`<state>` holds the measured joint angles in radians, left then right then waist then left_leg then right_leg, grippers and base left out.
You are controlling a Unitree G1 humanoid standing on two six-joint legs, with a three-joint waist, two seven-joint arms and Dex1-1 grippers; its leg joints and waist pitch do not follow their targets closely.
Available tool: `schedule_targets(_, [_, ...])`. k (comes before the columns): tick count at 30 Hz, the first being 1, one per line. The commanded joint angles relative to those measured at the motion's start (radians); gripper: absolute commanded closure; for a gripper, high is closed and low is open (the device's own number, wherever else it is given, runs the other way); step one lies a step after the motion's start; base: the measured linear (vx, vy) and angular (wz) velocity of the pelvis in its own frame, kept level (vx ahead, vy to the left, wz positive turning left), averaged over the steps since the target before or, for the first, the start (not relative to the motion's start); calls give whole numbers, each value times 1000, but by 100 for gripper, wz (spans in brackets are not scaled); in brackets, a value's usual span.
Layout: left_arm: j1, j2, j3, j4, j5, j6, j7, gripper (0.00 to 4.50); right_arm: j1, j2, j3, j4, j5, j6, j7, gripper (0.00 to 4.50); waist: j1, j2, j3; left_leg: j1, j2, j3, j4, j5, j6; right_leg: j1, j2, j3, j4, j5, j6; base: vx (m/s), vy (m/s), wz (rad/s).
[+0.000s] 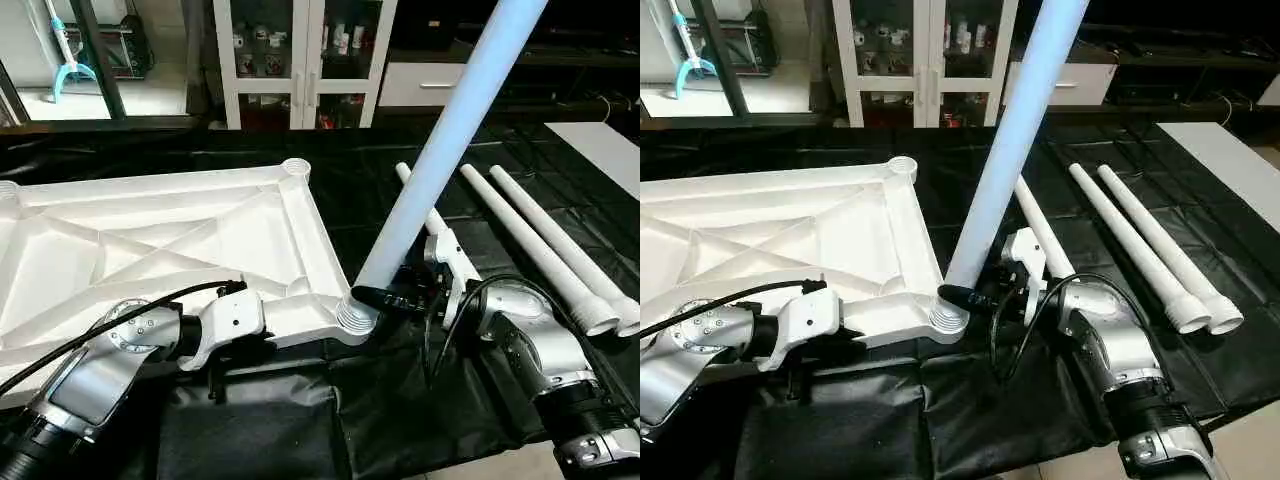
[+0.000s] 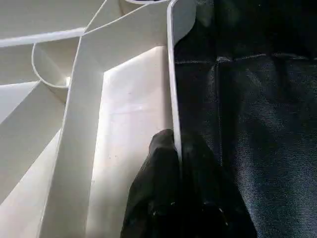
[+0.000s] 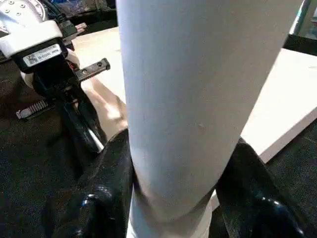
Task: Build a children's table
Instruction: Insert table leg to table base
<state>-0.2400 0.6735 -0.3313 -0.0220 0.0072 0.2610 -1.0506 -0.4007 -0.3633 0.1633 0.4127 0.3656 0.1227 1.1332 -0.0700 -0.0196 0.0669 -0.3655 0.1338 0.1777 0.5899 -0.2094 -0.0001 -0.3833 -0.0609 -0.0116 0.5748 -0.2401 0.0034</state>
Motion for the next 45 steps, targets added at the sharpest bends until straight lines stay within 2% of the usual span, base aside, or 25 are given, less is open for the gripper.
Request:
schedule_targets(1, [13, 2, -29, 10, 24, 0, -1, 447, 75, -23, 95, 170, -105, 131, -6, 263, -5, 14, 4, 34, 95, -70, -119, -709, -103, -42, -80, 44, -97, -574, -92, 0, 0, 0])
schedule_targets(6, [12, -1, -30, 10, 26, 1, 3, 447, 82, -15, 93, 209, -129, 121, -40, 263, -6, 12, 8, 39, 94, -72, -120, -748, -108, -49, -78, 42, -101, -608, -72, 0, 0, 0])
schedule_targets(9, [13, -2, -30, 8, 26, 3, 4, 447, 84, -2, 74, 231, -134, 103, -85, 263, -10, 14, 12, 36, 93, -78, -125, -784, -115, -47, -77, 36, -101, -627, -62, 0, 0, 0])
schedule_targets(10, [14, -2, -29, 6, 26, 5, 6, 447, 92, 20, 35, 241, -123, 48, -136, 263, -10, 14, 13, 36, 94, -79, -128, -794, -117, -46, -76, 35, -101, -623, -60, 0, 0, 0])
schedule_targets(13, [18, -1, -27, 3, 24, 6, 7, 447, 117, 70, -50, 214, -66, -20, -205, 263, -14, 18, 16, 44, 93, -80, -139, -856, -125, -44, -69, 20, -101, -598, -55, 0, 0, 0])
schedule_targets(15, [21, 1, -26, 1, 24, 7, 6, 447, 138, 80, -64, 180, -44, -23, -202, 263, -14, 25, 14, 44, 96, -77, -158, -884, -133, -33, -60, 10, -97, -521, -57, 0, 0, 0])
schedule_targets(18, [21, 1, -27, 0, 24, 8, 6, 447, 154, 73, -40, 161, -75, -62, -203, 263, -14, 28, 13, 35, 98, -66, -183, -901, -140, -17, -49, -4, -83, -422, -66, 0, 0, 0])
schedule_targets(19, [22, 2, -27, -2, 24, 9, 6, 447, 164, 66, -18, 147, -100, -83, -200, 263, -13, 29, 13, 35, 97, -63, -184, -895, -139, -17, -51, -4, -83, -414, -68, 0, 0, 0])
schedule_targets(20, [23, 3, -27, -4, 23, 10, 6, 447, 170, 58, 2, 137, -125, -97, -195, 263, -11, 25, 16, 42, 93, -54, -181, -879, -132, -26, -55, -3, -92, -442, -67, 0, 0, 0])
schedule_targets(21, [23, 4, -27, -5, 24, 10, 6, 447, 171, 56, 7, 136, -133, -102, -194, 263, -11, 25, 16, 42, 93, -54, -181, -879, -132, -26, -55, -3, -92, -442, -67, 0, 0, 0])
schedule_targets(23, [25, 5, -27, -7, 24, 10, 6, 447, 173, 41, 40, 148, -191, -151, -192, 263, -11, 20, 21, 56, 87, -59, -158, -847, -110, -36, -75, 2, -121, -575, -48, 0, 0, 0])
schedule_targets(25, [22, 3, -28, -6, 24, 11, 7, 447, 173, 30, 64, 160, -225, -184, -185, 263, -12, 18, 23, 53, 90, -65, -157, -833, -103, -30, -82, -1, -123, -601, -40, 0, 0, 0])
schedule_targets(28, [15, -2, -31, 1, 25, 12, 8, 447, 162, 35, 67, 168, -216, -173, -182, 263, -11, 20, 25, 57, 95, -63, -167, -865, -111, -33, -71, -8, -117, -562, -46, 0, 0, 0])
schedule_targets(29, [15, -2, -31, 1, 25, 12, 8, 447, 162, 35, 67, 168, -216, -173, -182, 263, -11, 24, 27, 52, 96, -62, -176, -887, -119, -30, -64, -12, -109, -524, -52, 0, 0, 0])
schedule_targets(34, [14, -2, -31, 1, 26, 13, 7, 447, 125, 25, 86, 189, -205, -155, -155, 263, -9, 23, 27, 41, 96, -48, -197, -910, -125, -20, -51, -23, -90, -483, -59, 0, 0, 0])
schedule_targets(35, [15, -1, -31, 1, 26, 13, 7, 447, 118, 22, 94, 194, -210, -155, -142, 263, -7, 23, 26, 50, 92, -40, -191, -895, -123, -28, -53, -21, -96, -495, -60, 0, 0, 0])
schedule_targets(37, [15, -1, -31, 1, 27, 12, 8, 447, 106, 14, 109, 203, -219, -146, -118, 263, -10, 16, 26, 62, 87, -40, -171, -848, -106, -38, -68, -13, -118, -552, -54, 0, 0, 0])
schedule_targets(38, [15, -1, -32, 1, 27, 12, 8, 447, 98, 7, 124, 210, -230, -140, -101, 263, -12, 13, 29, 66, 85, -47, -158, -822, -93, -39, -81, -10, -131, -619, -43, 0, 0, 0])
schedule_targets(39, [16, -1, -32, 1, 28, 12, 8, 447, 93, 2, 134, 214, -237, -134, -90, 263, -13, 13, 33, 62, 87, -56, -157, -816, -86, -33, -87, -13, -136, -663, -33, 0, 0, 0])
schedule_targets(40, [18, -1, -33, -1, 28, 12, 8, 447, 84, -3, 146, 223, -247, -128, -80, 263, -13, 15, 35, 63, 90, -57, -160, -824, -87, -32, -83, -17, -134, -664, -32, 0, 0, 0])
schedule_targets(41, [20, 0, -34, -2, 28, 12, 8, 447, 78, -6, 153, 230, -253, -124, -74, 263, -14, 21, 36, 56, 95, -56, -177, -861, -98, -23, -69, -27, -119, -606, -41, 0, 0, 0])
schedule_targets(42, [20, -1, -35, -3, 29, 13, 8, 447, 67, -8, 161, 241, -258, -116, -63, 263, -8, 29, 38, 39, 103, -45, -210, -911, -114, -7, -47, -41, -87, -509, -56, 0, 0, 0])
schedule_targets(43, [20, -1, -36, -2, 29, 12, 7, 447, 61, -9, 166, 246, -258, -113, -58, 263, -2, 33, 38, 28, 107, -35, -232, -936, -121, 5, -33, -49, -61, -451, -65, 0, 0, 0])
schedule_targets(44, [20, -1, -36, -1, 29, 12, 7, 447, 53, -11, 172, 254, -260, -109, -53, 263, 29, 38, 36, -26, 122, -9, -299, -970, -125, 65, -18, -60, 61, -289, -74, 0, 0, 0])
schedule_targets(45, [20, -1, -36, -1, 30, 11, 7, 447, 49, -12, 174, 257, -261, -107, -51, 263, 73, 17, 29, -27, 115, 33, -302, -877, -124, 61, -25, -27, 88, -298, -60, -18, -46, 18])
